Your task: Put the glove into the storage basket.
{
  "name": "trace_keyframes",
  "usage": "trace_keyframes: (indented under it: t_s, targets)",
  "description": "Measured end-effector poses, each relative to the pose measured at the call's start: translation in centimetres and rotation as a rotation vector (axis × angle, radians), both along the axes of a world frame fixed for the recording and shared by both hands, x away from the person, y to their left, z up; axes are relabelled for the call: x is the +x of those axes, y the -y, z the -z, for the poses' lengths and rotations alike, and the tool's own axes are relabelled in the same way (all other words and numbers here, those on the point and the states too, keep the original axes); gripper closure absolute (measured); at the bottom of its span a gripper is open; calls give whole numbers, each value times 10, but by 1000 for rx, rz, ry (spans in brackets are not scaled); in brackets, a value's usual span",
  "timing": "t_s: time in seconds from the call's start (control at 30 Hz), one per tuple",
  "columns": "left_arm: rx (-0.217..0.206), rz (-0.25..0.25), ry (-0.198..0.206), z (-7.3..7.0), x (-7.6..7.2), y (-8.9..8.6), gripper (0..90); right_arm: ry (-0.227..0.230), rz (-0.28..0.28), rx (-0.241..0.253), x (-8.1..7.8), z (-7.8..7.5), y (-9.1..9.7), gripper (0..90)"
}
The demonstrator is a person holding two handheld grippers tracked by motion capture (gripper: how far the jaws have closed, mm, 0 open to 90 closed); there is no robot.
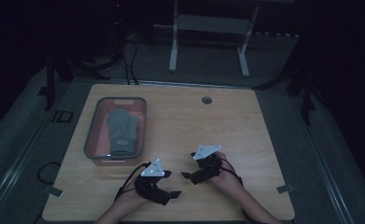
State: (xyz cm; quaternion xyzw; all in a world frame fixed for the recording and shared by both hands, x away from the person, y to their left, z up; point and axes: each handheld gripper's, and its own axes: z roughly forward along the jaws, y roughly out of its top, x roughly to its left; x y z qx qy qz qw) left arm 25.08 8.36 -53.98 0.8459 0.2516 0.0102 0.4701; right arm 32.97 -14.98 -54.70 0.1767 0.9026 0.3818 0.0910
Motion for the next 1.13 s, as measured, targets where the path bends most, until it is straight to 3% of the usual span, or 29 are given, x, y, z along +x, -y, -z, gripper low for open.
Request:
trace_keyframes:
  t_s: [0.43,0.57,0.83,1.13]
  targets:
    - [52,67,11,13,1,6,175,-3,-18,20,-14,9,29,138]
    - [52,64,11,15,2,6,174,12,-17,16,-17,12,39,138]
    - [51,59,16,16,2,5,174,15,4,63,-20,15,63,138]
    - [50,58,10,19,2,5,174,22,17,61,-19,16,65,138]
